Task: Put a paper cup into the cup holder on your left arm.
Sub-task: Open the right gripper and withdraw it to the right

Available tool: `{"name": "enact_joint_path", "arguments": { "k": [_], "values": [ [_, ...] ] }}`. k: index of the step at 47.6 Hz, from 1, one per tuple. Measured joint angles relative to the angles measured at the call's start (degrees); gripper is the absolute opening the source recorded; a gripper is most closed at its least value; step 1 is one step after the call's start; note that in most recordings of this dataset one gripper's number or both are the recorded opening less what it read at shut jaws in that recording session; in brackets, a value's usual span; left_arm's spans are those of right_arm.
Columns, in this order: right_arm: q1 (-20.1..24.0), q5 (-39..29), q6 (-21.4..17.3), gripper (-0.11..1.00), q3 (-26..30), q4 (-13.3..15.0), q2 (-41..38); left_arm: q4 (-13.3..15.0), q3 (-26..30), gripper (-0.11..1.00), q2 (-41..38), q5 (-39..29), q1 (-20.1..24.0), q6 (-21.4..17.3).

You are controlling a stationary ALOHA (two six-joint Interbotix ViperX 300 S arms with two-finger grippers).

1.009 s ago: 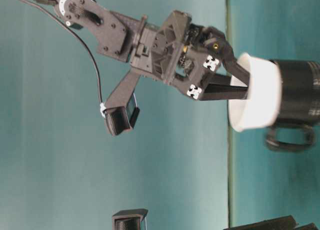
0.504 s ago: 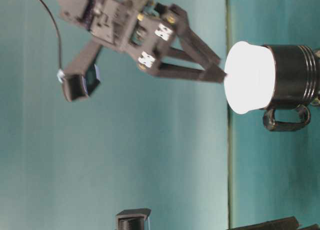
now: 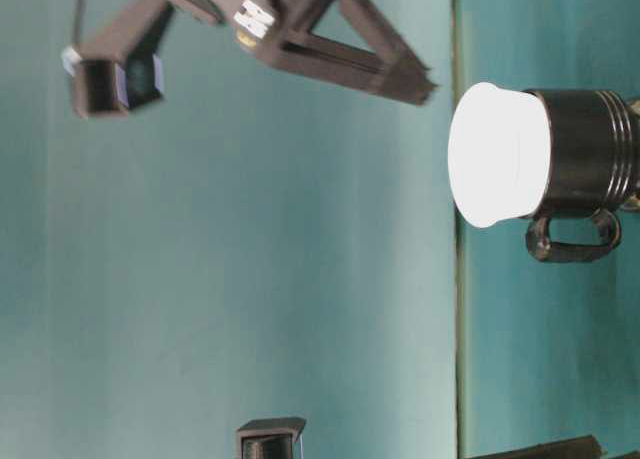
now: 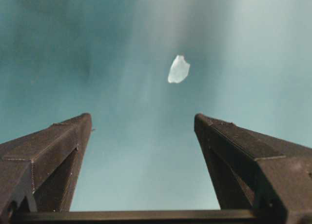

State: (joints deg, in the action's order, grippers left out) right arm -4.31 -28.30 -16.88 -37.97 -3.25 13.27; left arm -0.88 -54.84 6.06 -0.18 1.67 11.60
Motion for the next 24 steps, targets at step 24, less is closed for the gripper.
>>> {"name": "enact_joint_path", "arguments": {
  "k": [24],
  "values": [
    [0.18,3.34,0.0,0.94,-9.93,3.43,10.9,-0.09,0.09,0.92,0.0,1.93,0.09,0.0]
  ]
}}
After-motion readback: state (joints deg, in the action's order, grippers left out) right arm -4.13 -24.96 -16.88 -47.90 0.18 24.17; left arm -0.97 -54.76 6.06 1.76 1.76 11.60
